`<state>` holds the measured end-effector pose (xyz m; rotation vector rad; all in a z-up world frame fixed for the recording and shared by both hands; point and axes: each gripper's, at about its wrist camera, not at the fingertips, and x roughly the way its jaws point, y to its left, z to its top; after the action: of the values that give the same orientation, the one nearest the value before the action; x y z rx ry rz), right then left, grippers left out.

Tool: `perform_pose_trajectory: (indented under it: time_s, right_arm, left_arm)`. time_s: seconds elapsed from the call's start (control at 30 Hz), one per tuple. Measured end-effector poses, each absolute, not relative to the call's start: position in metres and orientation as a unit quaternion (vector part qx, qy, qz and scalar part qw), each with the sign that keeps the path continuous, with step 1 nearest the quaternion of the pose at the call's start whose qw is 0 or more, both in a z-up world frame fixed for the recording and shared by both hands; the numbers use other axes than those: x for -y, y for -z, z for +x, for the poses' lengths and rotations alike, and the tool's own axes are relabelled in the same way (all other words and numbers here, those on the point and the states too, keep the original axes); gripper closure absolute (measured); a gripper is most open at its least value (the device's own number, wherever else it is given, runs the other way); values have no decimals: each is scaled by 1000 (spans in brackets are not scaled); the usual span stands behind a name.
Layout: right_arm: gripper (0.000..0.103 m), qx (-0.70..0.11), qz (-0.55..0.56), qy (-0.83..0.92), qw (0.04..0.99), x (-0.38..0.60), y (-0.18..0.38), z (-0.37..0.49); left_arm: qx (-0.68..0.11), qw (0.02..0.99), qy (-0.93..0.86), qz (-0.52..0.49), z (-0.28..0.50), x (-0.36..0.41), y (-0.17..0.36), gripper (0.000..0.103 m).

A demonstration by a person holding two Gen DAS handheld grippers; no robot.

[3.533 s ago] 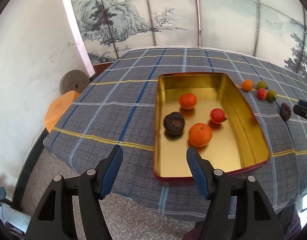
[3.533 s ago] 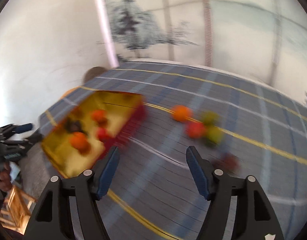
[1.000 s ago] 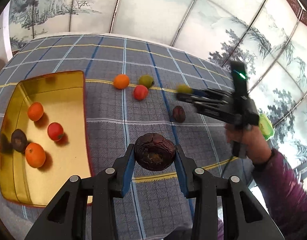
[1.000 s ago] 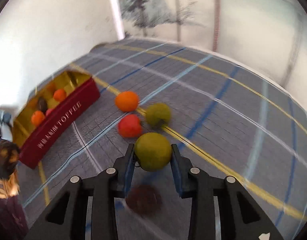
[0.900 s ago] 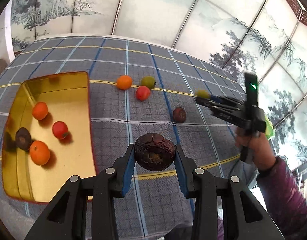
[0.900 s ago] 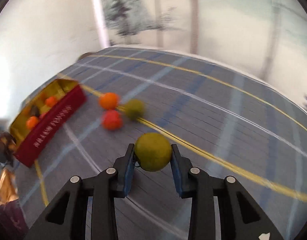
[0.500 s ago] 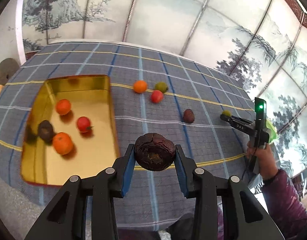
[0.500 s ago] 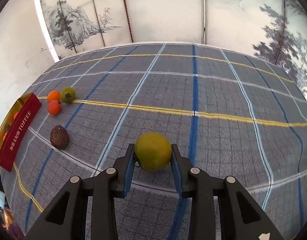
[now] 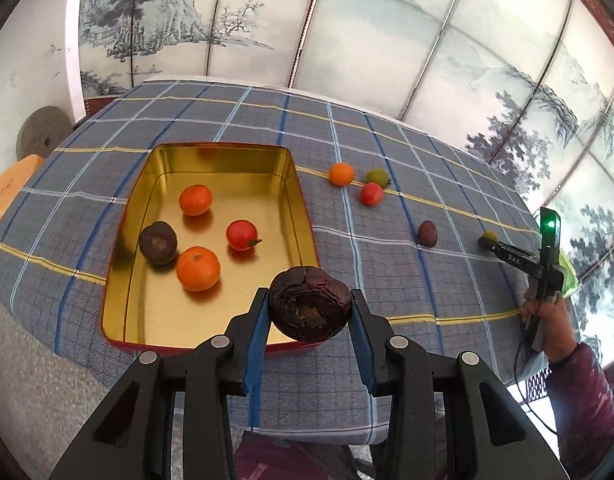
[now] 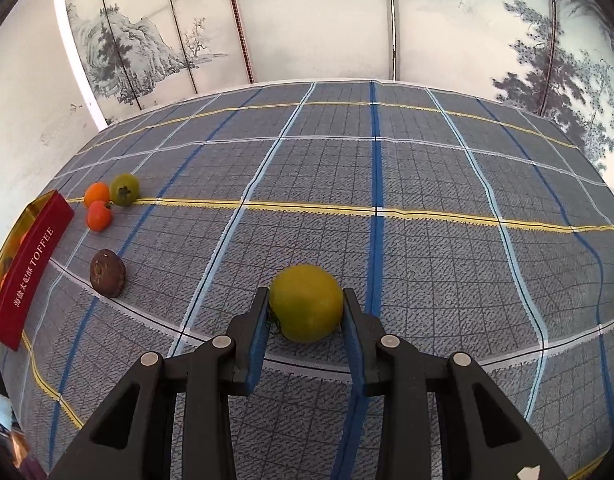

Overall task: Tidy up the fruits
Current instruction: 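Lift the brown fruit with the left tool while the right tool grasps a green-yellow fruit, then lower the brown fruit into the gold tin and open the left tool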

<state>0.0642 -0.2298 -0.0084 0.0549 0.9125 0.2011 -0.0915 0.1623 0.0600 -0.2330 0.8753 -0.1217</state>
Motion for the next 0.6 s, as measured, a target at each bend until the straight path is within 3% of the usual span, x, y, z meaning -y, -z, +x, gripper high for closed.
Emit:
perform_pose_trajectory:
  time_s: [0.6]
  right_arm:
    - [71,-443,25,-96,891,228,11,66]
  left_arm:
    - [-419,903,37,-84,-67,-183,-59,64]
